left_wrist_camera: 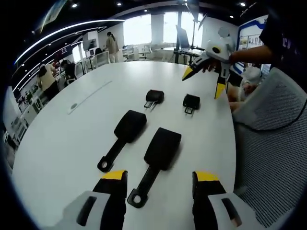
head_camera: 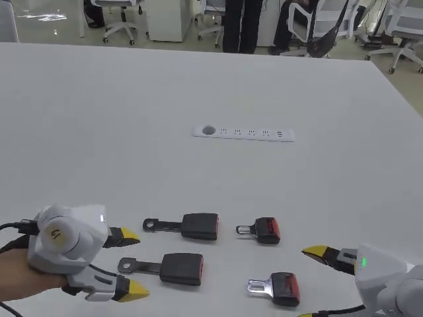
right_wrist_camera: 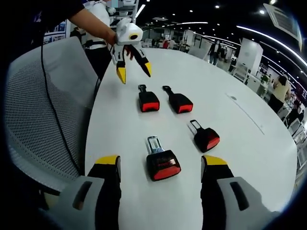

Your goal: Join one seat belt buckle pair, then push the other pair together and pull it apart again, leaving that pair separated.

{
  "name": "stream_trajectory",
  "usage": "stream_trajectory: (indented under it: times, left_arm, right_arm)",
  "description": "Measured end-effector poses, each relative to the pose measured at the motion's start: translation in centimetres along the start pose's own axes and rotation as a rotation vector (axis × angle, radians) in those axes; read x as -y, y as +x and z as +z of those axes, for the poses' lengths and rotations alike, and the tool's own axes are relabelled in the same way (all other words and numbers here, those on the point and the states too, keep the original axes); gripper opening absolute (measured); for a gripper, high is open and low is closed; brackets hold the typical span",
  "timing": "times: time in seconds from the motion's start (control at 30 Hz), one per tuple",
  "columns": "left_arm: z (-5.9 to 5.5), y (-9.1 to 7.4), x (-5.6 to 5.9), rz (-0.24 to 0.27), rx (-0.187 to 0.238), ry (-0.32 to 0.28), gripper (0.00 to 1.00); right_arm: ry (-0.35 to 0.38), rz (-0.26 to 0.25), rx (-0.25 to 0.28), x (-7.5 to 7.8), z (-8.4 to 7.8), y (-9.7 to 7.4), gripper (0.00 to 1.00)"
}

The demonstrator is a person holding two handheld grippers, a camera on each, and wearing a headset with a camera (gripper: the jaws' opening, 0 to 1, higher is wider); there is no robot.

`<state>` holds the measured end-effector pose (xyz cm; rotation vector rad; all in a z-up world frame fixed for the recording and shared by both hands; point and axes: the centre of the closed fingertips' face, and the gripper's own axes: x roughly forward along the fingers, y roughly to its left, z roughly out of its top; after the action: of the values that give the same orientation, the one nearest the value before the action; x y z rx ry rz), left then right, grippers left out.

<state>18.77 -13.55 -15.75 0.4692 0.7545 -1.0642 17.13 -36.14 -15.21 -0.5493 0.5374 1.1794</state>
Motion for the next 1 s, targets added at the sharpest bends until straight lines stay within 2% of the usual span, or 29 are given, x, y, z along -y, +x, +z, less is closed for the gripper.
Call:
stream_trajectory:
  times: [0.1, 0.2, 0.37, 0.57, 0.83, 1.0]
  left_arm:
    - [0.0, 0.5, 0.1, -0.008, -0.034, 0.016, 0.53]
    - [-0.7, 1.2, -0.2, -0.021, -0.082, 0.02, 0.5]
    - [-0.6, 2.2, -0.4, -0.04, -0.12, 0.048, 0.46]
    - [0.3, 3.1, -0.5, -0.064, -0.142, 0.1, 0.43]
    - [0.4, 4.6, -0.2, -0.113, -0.201, 0.187, 0.4]
    - [0.5, 5.3, -0.2, -0.143, -0.23, 0.213, 0.38]
  right_arm:
    - [-0.017, 0.016, -0.007, -0.1, -0.1, 0.2, 0.62]
    - [-0.036, 0.034, -0.023, 0.0, -0.4, 0.5, 0.58]
    - [-0.056, 0.063, -0.041, 0.1, -0.9, 1.2, 0.51]
    - [-0.067, 0.083, -0.054, 0.4, -1.4, 1.9, 0.44]
    - [-0.089, 0.118, -0.099, 0.2, -2.5, 2.8, 0.37]
    - [-0.09, 0.133, -0.123, 0.2, -3.0, 3.2, 0.35]
